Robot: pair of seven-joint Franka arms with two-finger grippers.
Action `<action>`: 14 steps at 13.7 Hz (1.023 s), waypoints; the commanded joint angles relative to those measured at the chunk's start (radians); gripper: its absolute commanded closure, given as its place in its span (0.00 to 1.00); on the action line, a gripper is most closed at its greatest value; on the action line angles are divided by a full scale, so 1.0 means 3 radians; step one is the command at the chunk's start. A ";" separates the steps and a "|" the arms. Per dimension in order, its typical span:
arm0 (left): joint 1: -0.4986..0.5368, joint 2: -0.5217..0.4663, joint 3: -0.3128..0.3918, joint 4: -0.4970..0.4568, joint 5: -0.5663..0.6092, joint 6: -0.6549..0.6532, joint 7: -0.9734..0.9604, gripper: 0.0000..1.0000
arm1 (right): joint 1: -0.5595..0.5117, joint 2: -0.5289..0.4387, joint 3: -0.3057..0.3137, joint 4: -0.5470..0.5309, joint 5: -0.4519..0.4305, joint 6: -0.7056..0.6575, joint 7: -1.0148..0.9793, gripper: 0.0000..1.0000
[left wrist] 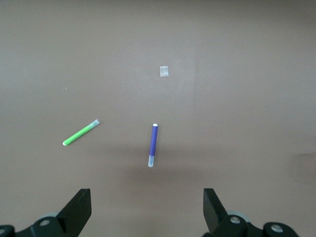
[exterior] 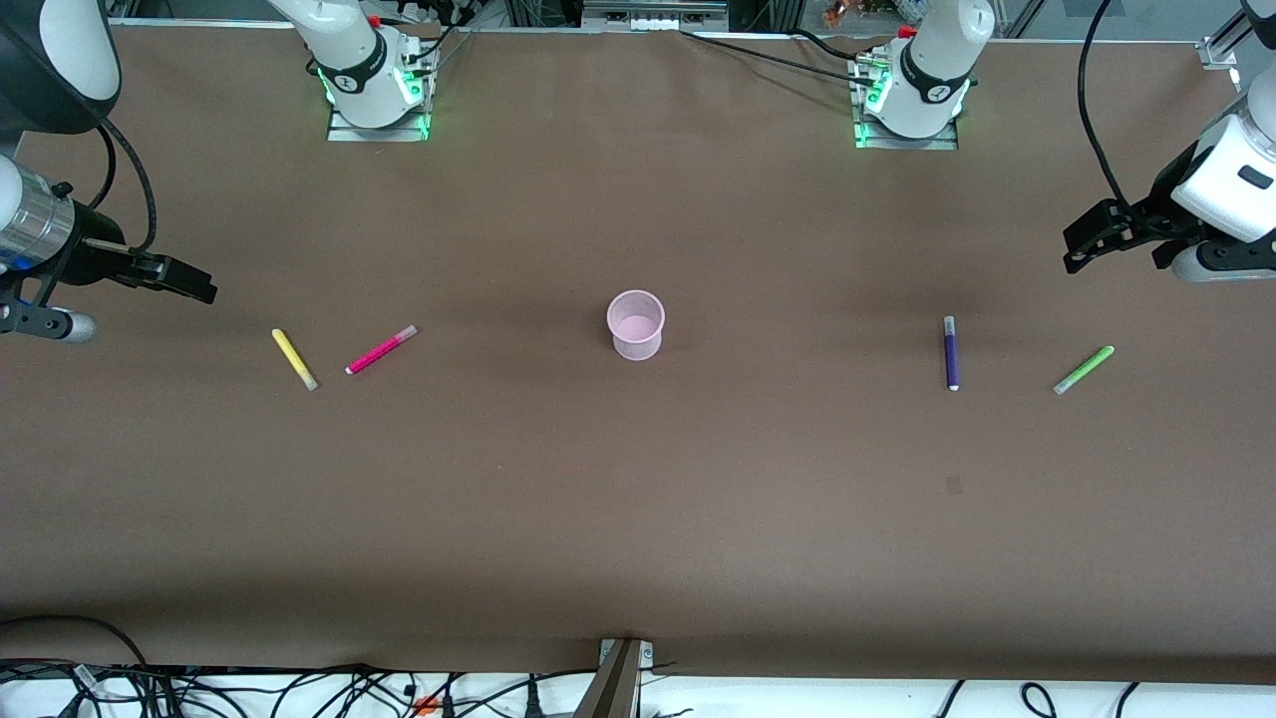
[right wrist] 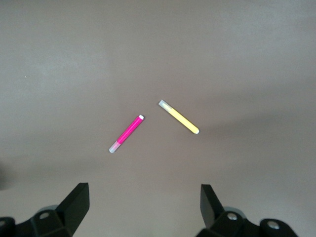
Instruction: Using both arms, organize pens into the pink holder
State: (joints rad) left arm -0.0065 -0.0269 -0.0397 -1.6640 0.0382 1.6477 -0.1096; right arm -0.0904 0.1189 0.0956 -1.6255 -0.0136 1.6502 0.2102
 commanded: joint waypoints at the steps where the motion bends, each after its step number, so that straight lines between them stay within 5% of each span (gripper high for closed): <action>1: 0.0001 0.0079 -0.0001 0.0157 -0.0036 -0.0149 0.0069 0.00 | -0.0052 -0.0043 0.0054 -0.0007 -0.0026 0.0011 -0.0051 0.01; 8: -0.0004 0.0084 -0.0006 0.0157 -0.0030 -0.0164 0.0074 0.00 | -0.0026 0.0268 0.0054 -0.0052 0.0004 0.0123 0.0187 0.01; 14: -0.0004 0.0089 -0.0011 0.0157 -0.0030 -0.0169 0.0079 0.00 | 0.0148 0.0391 0.0060 -0.0925 0.0004 0.1262 0.1416 0.01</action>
State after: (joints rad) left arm -0.0069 -0.0172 -0.0416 -1.6521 0.0382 1.6237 -0.1088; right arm -0.0445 0.2568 0.1132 -1.7944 -0.0125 1.9280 0.5827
